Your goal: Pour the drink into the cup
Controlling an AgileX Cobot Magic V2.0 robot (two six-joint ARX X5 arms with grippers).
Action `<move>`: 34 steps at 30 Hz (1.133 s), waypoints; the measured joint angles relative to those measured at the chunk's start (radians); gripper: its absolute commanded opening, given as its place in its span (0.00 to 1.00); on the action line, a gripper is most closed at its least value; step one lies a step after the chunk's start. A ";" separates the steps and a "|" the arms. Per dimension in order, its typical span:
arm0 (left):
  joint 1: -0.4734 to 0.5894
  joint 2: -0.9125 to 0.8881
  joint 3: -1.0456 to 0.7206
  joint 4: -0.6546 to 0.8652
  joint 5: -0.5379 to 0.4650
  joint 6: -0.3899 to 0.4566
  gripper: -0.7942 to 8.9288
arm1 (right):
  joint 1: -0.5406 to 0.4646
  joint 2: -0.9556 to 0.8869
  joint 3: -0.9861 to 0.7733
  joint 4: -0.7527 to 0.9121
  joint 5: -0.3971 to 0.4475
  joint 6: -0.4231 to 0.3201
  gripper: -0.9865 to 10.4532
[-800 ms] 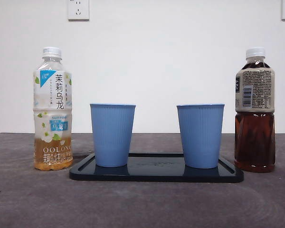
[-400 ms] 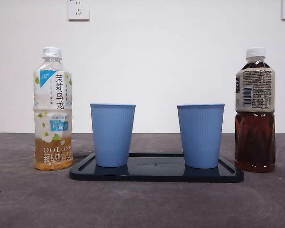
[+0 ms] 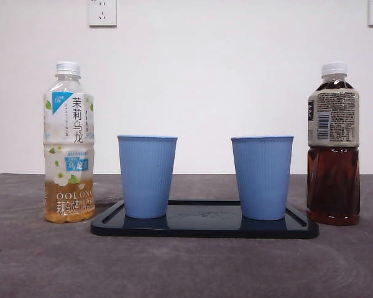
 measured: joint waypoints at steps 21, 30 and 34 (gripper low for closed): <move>0.000 0.000 0.000 0.000 0.000 0.000 0.09 | -0.391 -0.410 -0.625 0.784 0.159 -0.149 0.09; 0.000 0.000 0.000 0.000 0.000 0.000 0.09 | -0.396 -0.486 -0.742 0.772 0.174 -0.149 0.09; 0.000 0.000 0.000 0.000 0.000 0.000 0.09 | -0.398 -0.486 -0.742 0.729 0.184 -0.150 0.09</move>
